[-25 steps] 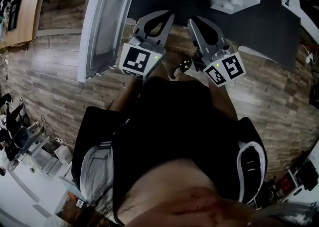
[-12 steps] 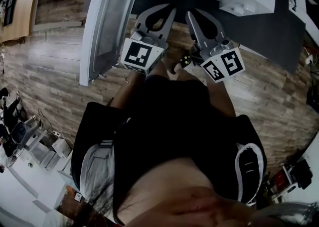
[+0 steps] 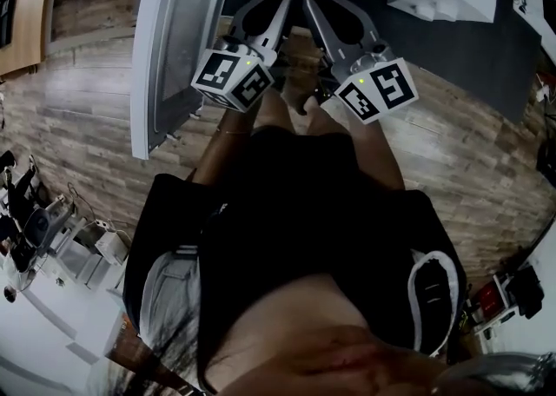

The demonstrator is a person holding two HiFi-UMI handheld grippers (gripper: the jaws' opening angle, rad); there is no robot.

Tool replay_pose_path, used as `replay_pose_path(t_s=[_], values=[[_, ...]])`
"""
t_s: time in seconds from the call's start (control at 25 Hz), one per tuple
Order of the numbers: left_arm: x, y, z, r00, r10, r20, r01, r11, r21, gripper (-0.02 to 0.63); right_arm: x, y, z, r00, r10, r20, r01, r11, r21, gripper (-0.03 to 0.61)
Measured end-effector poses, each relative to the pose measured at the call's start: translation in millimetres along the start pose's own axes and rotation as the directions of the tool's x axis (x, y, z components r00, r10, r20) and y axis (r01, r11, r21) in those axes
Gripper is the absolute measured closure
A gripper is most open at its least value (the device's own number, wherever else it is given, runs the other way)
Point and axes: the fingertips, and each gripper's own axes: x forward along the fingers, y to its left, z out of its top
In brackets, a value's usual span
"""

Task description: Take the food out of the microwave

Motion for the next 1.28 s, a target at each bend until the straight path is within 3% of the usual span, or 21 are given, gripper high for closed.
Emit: replay_pose_path(t_s=[0.36, 0.48, 0.76, 0.88, 1.04, 1.28], values=[[14.2, 40.5, -16.9, 0.998, 0.059, 0.007, -0.057, 0.980, -0.190, 0.603, 13.7, -13.5, -20.5, 0.998, -0.040, -0.058, 0.039, 0.999, -0.014, 0.572], [19.5, 54.0, -21.3, 0.997, 0.074, 0.008, -0.069, 0.960, -0.271, 0.532, 12.9, -19.9, -24.3, 0.996, -0.051, -0.071, 0.050, 0.999, -0.012, 0.568], [23.7, 79.5, -21.9, 0.995, 0.101, 0.019, -0.086, 0.923, -0.376, 0.498, 3.8, -27.0, -26.1, 0.993, -0.081, -0.084, 0.083, 0.996, 0.021, 0.566], [28.0, 85.6, -23.9, 0.995, 0.098, 0.029, -0.075, 0.891, -0.448, 0.476, 1.5, -28.5, -23.1, 0.994, -0.091, -0.068, 0.093, 0.995, 0.028, 0.558], [35.6, 86.1, -23.3, 0.995, 0.077, 0.064, -0.026, 0.815, -0.579, 0.472, -4.0, -32.2, -27.5, 0.992, -0.104, -0.068, 0.108, 0.993, 0.055, 0.554], [39.8, 98.4, -19.1, 0.989, 0.114, 0.091, -0.029, 0.764, -0.644, 0.465, -12.4, -36.2, -30.7, 0.990, -0.128, -0.064, 0.132, 0.988, 0.075, 0.546]])
